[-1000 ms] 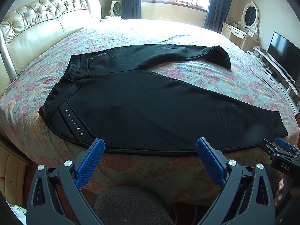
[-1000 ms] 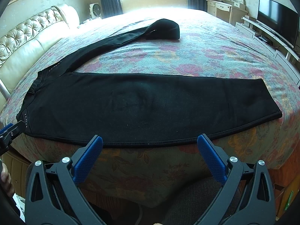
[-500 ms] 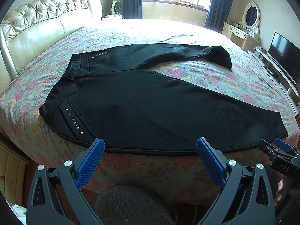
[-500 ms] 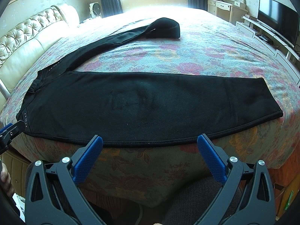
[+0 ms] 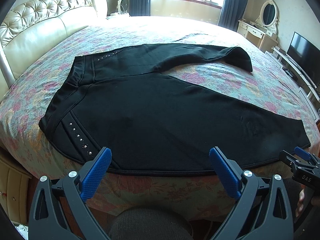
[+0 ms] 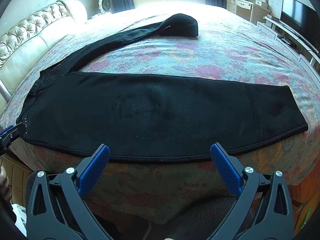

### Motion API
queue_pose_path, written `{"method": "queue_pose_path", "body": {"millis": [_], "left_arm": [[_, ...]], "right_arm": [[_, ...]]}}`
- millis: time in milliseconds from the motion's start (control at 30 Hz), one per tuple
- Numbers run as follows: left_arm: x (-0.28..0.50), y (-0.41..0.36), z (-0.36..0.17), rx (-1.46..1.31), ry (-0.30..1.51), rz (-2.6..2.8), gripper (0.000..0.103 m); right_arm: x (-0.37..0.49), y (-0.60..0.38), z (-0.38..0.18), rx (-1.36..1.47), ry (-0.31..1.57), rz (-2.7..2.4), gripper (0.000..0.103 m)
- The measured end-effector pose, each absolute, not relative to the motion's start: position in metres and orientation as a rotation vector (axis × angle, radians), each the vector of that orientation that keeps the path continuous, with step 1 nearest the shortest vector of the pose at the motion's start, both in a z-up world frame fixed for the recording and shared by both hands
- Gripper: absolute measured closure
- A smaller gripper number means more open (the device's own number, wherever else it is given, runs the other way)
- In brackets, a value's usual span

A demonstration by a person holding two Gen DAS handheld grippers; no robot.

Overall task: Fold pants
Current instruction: 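Grasp the waistband with the left gripper while the right gripper grasps the hem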

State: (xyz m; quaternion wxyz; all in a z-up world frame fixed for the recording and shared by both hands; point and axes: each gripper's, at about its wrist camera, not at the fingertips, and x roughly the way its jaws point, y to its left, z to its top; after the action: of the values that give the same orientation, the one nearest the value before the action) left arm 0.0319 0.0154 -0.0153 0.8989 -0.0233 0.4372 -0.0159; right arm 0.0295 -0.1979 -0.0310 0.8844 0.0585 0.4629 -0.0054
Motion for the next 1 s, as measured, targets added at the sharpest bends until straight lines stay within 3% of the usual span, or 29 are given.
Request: {"method": "queue_pose_path", "body": {"millis": [300, 700, 1000], "left_arm": [[0.127, 0.087, -0.004, 0.044, 0.903, -0.07, 0.005], [0.301, 0.3, -0.035, -0.116, 1.021, 0.201, 0.005], [0.372, 0.331, -0.082, -0.128, 1.064, 0.196, 0.005]], "right_arm": [[0.09, -0.187, -0.032, 0.127, 0.994, 0.093, 0.002], [0.164, -0.16, -0.036, 0.138, 1.003, 0.195, 0.002], [0.182, -0.149, -0.059, 0.132, 1.061, 0.224, 0.002]]}}
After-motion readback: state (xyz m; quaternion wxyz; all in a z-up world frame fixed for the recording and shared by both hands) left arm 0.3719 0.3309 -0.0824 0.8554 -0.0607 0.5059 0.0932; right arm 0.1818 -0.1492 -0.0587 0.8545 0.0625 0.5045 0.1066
